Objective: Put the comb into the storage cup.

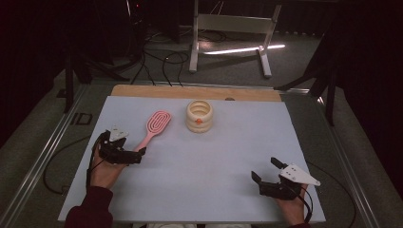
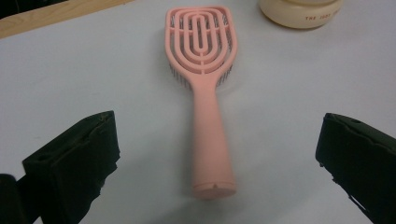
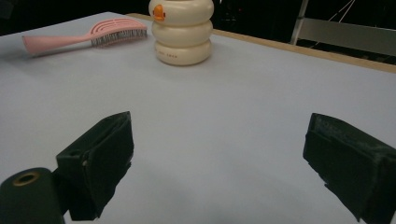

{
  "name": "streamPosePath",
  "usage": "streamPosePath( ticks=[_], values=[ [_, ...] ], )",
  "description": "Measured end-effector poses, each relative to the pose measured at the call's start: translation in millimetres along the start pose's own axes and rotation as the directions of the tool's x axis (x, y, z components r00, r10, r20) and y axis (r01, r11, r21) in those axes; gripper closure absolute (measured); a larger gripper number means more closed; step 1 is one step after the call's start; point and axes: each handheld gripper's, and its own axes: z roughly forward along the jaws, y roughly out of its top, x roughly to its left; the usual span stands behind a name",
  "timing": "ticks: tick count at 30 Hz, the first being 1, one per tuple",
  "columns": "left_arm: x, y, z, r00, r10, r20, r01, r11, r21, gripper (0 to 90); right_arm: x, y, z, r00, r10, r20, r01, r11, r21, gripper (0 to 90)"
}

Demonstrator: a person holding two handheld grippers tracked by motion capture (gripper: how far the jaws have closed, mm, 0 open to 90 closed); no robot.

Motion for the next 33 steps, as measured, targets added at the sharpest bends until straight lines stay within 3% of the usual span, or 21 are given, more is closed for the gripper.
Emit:
streamPosePath(
  ticks=[17,33],
  values=[
    [5.3,14.0,9.5,0.9997,-0.023,0.008,0.022,0.9995,0.023,0.2,1.2,0.8,-0.6,1.0,-0.009,0.005,0.009,1.0,-0.013,8.6],
    [7.3,29.0,22.6,0.9998,-0.02,-0.005,0.02,0.9984,0.053,0.2,0.8,0.9,-0.8,0.9999,-0.011,0.009,0.011,1.0,-0.013,8.6]
  ],
)
